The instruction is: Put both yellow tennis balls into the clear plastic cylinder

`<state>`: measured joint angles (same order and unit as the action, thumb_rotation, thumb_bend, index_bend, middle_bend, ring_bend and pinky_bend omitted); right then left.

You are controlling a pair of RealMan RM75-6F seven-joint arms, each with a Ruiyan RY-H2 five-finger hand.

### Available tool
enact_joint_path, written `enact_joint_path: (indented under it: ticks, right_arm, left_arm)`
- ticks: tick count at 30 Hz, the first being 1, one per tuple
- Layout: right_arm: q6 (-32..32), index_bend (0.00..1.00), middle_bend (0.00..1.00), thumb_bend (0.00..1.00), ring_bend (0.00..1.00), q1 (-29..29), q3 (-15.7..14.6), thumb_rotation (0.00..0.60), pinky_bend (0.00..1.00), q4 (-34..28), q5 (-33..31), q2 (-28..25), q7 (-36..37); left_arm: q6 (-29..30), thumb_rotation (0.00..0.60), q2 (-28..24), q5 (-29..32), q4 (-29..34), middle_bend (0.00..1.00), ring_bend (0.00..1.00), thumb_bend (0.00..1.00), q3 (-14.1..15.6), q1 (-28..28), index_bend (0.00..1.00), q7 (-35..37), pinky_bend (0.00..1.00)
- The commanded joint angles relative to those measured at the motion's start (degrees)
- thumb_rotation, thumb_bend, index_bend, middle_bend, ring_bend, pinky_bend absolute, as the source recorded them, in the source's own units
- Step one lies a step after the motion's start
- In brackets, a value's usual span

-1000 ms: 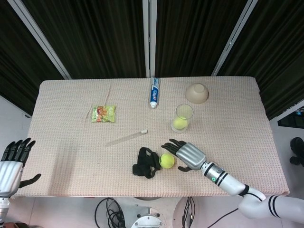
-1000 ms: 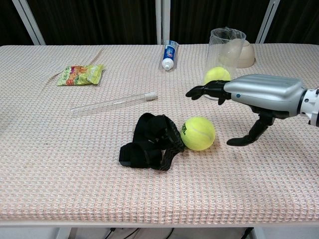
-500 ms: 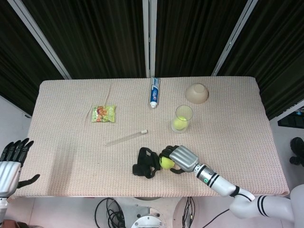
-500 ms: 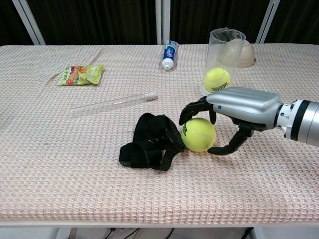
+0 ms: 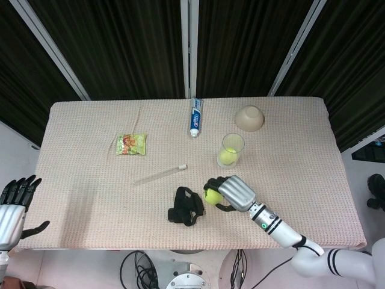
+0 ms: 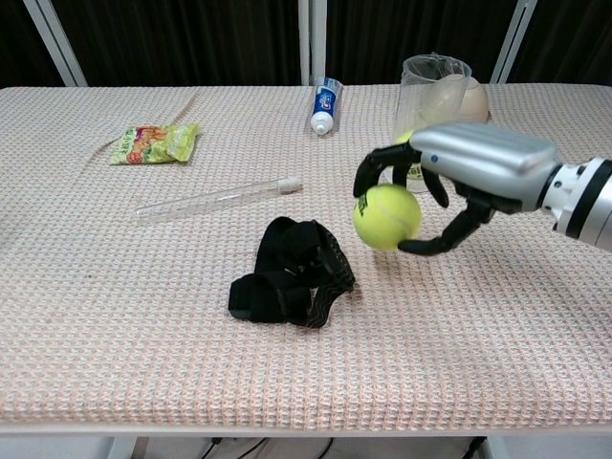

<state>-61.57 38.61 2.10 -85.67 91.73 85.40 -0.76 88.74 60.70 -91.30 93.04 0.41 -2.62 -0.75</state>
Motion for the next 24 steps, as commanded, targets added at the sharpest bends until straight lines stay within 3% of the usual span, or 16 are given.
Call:
enact_joint_path:
  ticks: [1, 10, 16, 24]
  right_arm:
    - [-5.18, 0.63, 0.52, 0.31, 0.46, -0.35, 3.58, 0.600, 0.62, -3.82, 1.80, -3.95, -1.43]
    - [-13.39, 0.63, 0.52, 0.33, 0.46, -0.79, 12.26, 0.600, 0.62, 0.71, -1.11, -5.22, -14.48]
    - [-12.51, 0.63, 0.52, 0.33, 0.46, -0.07, 13.41, 0.600, 0.62, 7.92, -3.97, -3.50, -13.22]
    - [-7.62, 0.63, 0.52, 0.33, 0.46, 0.71, 13.20, 0.600, 0.62, 10.71, -8.64, -1.44, -6.27]
  left_arm:
    - [-0.12, 0.600, 0.06, 0.09, 0.04, 0.00, 0.00, 0.04, -0.06, -0.06, 0.02, -0.19, 0.00]
    - [0.50, 0.600, 0.50, -0.19, 0.11, 0.00, 0.00, 0.04, -0.17, 0.14, 0.01, -1.04, 0.00]
    - [1.05, 0.600, 0.57, -0.92, 0.15, 0.00, 0.00, 0.04, -0.09, 0.23, 0.01, -1.26, 0.00]
    - [0.53, 0.600, 0.52, -0.42, -0.11, 0.00, 0.00, 0.04, -0.27, 0.04, 0.01, -0.62, 0.00]
